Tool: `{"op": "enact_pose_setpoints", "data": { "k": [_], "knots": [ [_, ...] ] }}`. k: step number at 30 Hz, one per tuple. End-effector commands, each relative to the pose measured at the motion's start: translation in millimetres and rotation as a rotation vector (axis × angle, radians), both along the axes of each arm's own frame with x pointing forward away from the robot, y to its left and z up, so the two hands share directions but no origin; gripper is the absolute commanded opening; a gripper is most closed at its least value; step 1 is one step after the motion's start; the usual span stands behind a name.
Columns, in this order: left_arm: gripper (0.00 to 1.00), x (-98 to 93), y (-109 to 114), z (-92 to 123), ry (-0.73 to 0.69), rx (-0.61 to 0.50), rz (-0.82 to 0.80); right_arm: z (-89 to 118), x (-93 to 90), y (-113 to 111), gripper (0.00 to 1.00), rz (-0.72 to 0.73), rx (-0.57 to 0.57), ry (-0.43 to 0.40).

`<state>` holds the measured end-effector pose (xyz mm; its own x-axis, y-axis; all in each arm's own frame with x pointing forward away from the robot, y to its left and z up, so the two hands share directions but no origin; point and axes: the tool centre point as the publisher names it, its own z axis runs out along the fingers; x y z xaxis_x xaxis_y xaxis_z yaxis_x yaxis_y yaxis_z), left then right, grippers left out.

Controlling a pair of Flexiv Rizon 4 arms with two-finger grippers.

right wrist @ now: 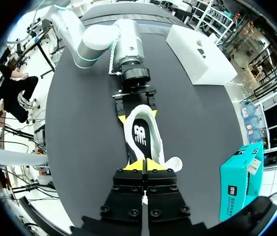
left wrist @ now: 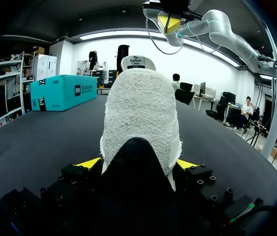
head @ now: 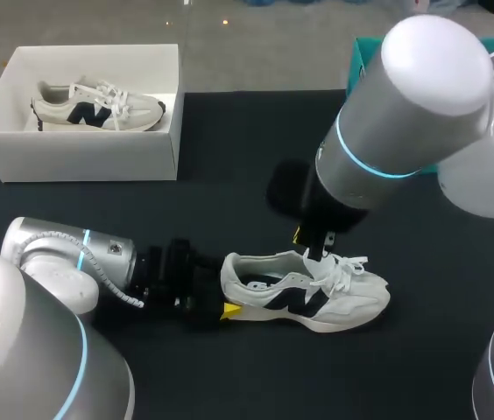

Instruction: Take the shoe out of the shoebox, open the shoe tongue, remove and reinsert the insole, then place the shoe into the shoebox

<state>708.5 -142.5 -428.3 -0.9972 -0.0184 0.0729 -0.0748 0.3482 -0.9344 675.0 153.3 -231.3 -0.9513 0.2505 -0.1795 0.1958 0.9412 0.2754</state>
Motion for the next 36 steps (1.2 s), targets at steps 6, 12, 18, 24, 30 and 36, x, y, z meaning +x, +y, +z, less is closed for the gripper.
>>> {"op": "enact_pose_setpoints", "data": {
  "k": [6,12,18,24,30,36],
  "knots": [
    [0.00,-1.4,2.0,-1.6,0.000,0.002,0.001,-51.2,5.3,24.7,0.00,0.031,0.004,-0.013],
    [0.00,-1.4,2.0,-1.6,0.000,0.002,0.001,-65.5,12.9,27.0,0.00,0.085,-0.103,-0.026],
    [0.00,-1.4,2.0,-1.6,0.000,0.002,0.001,-63.1,16.0,22.0,0.00,0.058,-0.172,-0.039],
    [0.00,-1.4,2.0,-1.6,0.000,0.002,0.001,-63.1,16.0,22.0,0.00,0.058,-0.172,-0.039],
    [0.00,-1.4,2.0,-1.6,0.000,0.002,0.001,-69.3,19.5,22.1,0.00,0.059,-0.203,-0.052],
    [0.00,-1.4,2.0,-1.6,0.000,0.002,0.001,-89.4,29.1,25.2,0.00,0.075,-0.236,-0.048]
  ]
}}
